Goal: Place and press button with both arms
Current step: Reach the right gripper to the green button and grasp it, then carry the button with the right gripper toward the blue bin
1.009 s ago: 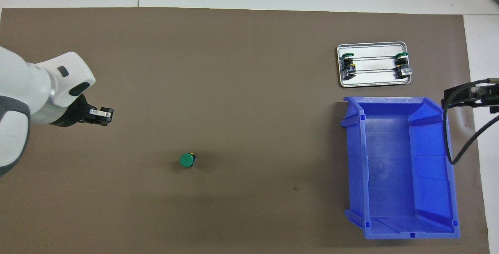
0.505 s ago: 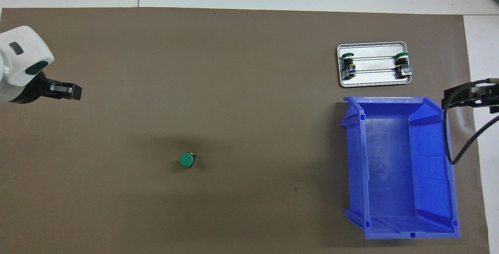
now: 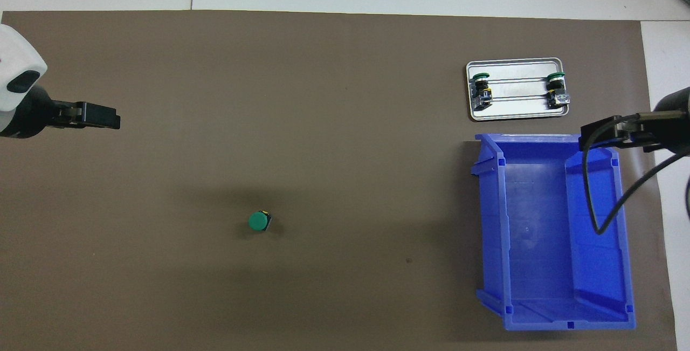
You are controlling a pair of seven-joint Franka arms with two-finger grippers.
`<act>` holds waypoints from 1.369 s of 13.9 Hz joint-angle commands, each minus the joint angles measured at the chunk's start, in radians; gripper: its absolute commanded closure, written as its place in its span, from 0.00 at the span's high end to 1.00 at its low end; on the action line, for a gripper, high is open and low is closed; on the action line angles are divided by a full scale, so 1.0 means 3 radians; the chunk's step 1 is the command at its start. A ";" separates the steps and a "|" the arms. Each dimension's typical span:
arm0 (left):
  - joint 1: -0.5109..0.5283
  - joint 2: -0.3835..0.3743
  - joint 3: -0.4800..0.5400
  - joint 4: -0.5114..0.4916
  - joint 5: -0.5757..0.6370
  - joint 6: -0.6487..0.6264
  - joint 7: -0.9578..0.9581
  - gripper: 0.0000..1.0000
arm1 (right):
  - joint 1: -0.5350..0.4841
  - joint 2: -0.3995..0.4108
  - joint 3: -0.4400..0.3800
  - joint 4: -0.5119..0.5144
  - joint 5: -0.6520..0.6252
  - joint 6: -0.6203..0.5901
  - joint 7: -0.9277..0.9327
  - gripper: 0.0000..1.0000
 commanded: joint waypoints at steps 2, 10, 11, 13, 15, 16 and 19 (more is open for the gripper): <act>-0.0019 0.0146 -0.0056 0.0420 0.0354 -0.0566 -0.0005 1.00 | 0.0705 0.0131 0.0018 -0.0183 0.0094 0.0400 0.0922 0.99; -0.0045 0.0449 -0.0056 0.1103 0.0626 -0.1340 0.0010 1.00 | 0.1944 0.1210 0.0018 0.0170 0.0094 0.1489 0.3147 1.00; -0.0035 0.0362 -0.0041 0.0960 0.0626 -0.1330 0.0041 1.00 | 0.2025 0.1317 0.0018 0.0195 0.0089 0.1596 0.3367 1.00; -0.0029 0.0239 -0.0026 0.0724 0.0626 -0.1208 0.0036 1.00 | 0.2148 0.1547 0.0023 0.0318 0.0079 0.1704 0.3674 1.00; -0.0024 0.0172 -0.0021 0.0637 0.0626 -0.1187 0.0011 1.00 | 0.2322 0.2022 0.0023 0.0695 0.0048 0.1704 0.3910 1.00; 0.0001 0.0167 -0.0021 0.0626 0.0621 -0.1171 0.0005 1.00 | 0.2323 0.2059 0.0023 0.0712 0.0033 0.1714 0.3911 1.00; 0.0027 0.0167 -0.0021 0.0550 0.0494 -0.0922 0.0016 1.00 | 0.2445 0.2044 0.0028 0.0631 0.0094 0.1720 0.3936 1.00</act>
